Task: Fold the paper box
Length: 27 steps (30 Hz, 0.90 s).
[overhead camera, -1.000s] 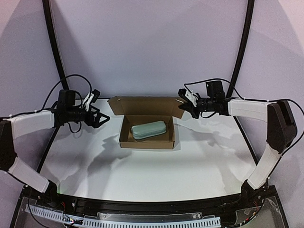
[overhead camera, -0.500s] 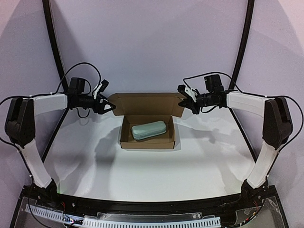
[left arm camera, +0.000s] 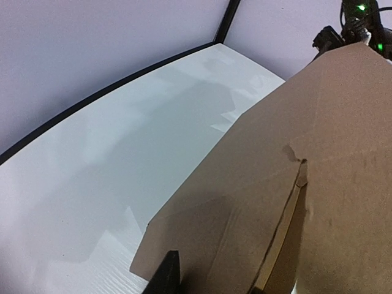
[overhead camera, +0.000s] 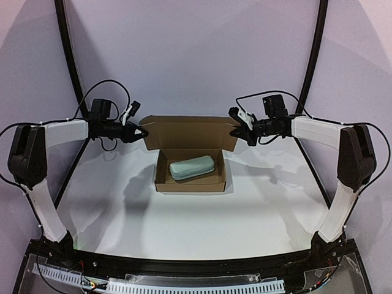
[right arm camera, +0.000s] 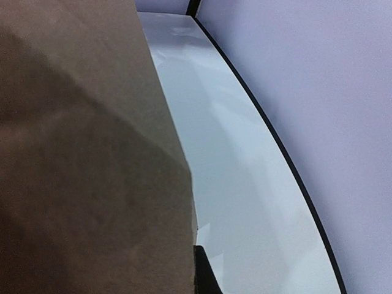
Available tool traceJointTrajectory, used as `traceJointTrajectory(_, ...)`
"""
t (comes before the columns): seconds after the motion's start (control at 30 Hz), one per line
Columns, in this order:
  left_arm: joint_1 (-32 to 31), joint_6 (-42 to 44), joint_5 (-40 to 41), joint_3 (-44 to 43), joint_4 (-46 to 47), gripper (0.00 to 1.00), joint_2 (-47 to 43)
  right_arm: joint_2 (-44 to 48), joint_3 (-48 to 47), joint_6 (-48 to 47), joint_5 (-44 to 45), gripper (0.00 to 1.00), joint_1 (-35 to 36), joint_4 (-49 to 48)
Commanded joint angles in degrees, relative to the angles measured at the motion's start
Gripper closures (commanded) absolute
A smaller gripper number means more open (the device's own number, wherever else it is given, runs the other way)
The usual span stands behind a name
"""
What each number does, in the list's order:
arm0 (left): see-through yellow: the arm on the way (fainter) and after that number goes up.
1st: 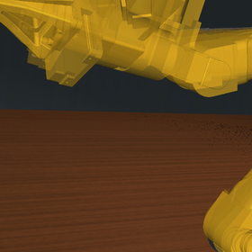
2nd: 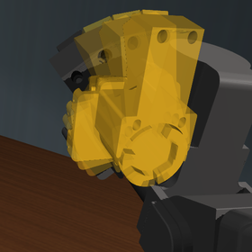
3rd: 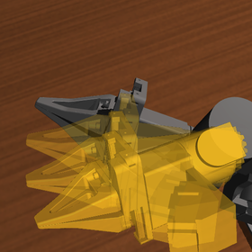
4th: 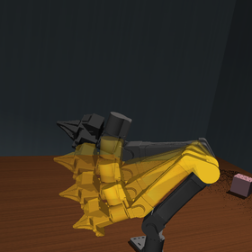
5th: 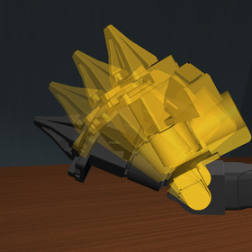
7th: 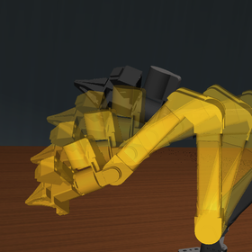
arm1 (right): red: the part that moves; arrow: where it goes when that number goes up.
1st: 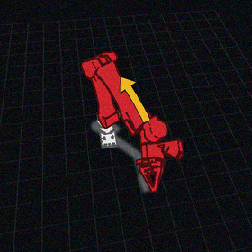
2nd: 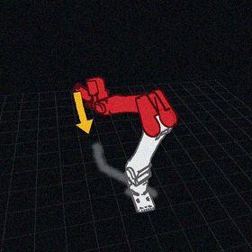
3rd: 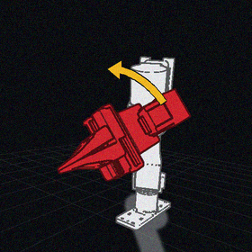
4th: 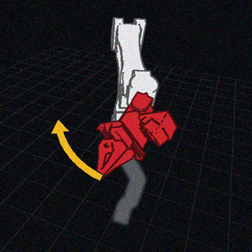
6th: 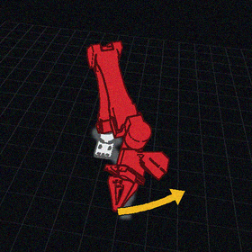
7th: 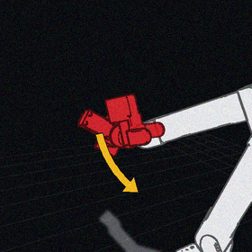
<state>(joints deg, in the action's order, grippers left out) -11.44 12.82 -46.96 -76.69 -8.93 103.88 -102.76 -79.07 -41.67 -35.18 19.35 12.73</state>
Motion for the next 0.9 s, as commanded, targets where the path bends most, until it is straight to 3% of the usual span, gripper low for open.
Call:
traceJointTrajectory(0.0,-2.74,-2.78,5.19,-1.15,0.17,0.81,-0.82,-0.38,-0.45,6.07,4.65,1.0,0.69,-1.43)
traceJointTrajectory(0.17,-6.99,-5.37,15.67,-0.53,0.6,0.87,-1.88,0.05,-0.65,11.48,12.86,1.0,3.76,-1.07)
traceJointTrajectory(0.27,-8.67,-7.88,20.32,0.16,1.89,0.99,-2.35,0.7,-0.1,15.06,17.52,1.0,6.09,-2.12)
traceJointTrajectory(0.5,-11.33,-16.3,27.19,2.99,7.49,0.99,-4.38,2.34,-0.28,23.7,27.4,1.0,11.43,-1.59)
traceJointTrajectory(0.77,-14.45,-18.97,32.18,0.39,3.94,0.99,-5.84,2.05,-4.99,34.55,39.06,1.0,16.97,2.47)
traceJointTrajectory(0.87,-15.48,-19.76,32.36,1.04,4.25,0.99,-5.88,0.79,-6.31,44.69,46.21,1.0,17.91,3.64)
